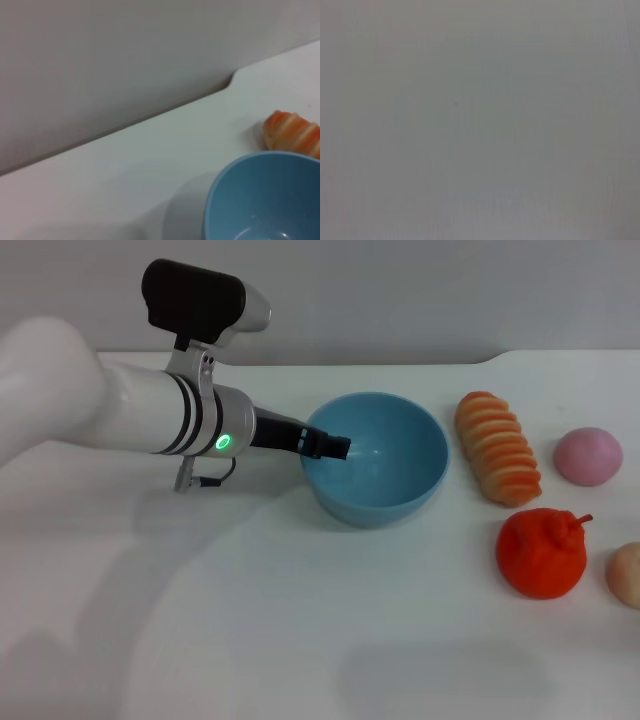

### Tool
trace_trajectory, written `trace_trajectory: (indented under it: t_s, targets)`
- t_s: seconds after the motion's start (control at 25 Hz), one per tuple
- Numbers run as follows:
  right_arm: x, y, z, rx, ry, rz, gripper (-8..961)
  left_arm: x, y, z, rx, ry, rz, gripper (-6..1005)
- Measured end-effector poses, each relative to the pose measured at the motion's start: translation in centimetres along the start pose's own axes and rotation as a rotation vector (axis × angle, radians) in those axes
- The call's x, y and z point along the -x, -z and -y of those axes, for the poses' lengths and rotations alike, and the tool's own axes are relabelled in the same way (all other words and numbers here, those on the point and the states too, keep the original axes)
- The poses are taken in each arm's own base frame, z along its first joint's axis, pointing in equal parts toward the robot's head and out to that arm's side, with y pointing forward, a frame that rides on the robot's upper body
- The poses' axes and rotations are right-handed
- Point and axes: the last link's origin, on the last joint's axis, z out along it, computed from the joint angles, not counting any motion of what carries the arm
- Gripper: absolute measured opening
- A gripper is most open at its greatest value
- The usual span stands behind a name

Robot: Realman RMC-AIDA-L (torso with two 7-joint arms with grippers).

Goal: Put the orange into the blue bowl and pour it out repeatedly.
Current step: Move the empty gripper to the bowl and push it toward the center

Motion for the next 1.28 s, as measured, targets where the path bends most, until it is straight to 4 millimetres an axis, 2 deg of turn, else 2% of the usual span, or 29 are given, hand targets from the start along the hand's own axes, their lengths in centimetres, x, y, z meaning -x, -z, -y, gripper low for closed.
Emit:
trace_trajectory:
  t_s: [0.2, 0.56, 0.88, 1.12, 1.28]
  targets:
    - [0.0, 0.0, 0.0, 0.000, 0.000, 0.000, 758, 0.6, -0.2, 0.1, 0.009, 0.035, 0.007, 799]
    - [-0.1, 0.1, 0.0, -0.001, 0.000, -0.004, 759, 1.4, -1.1, -0.8, 0.004, -0.012, 0.031, 800]
    - [-0.1, 0.1, 0.1, -0.005, -0.001, -0.004, 760, 1.2, -1.1, -0.9, 0.006, -0.023, 0.023, 671]
    - [-0.1, 0.1, 0.1, -0.006, -0.002, -0.004, 759, 1.2, -1.3, -1.3, 0.007, -0.059, 0.037, 439]
    - [-0.1, 0.1, 0.1, -0.007, -0.002, -0.003, 759, 1.0, -1.4, -1.3, 0.004, -0.062, 0.030, 345]
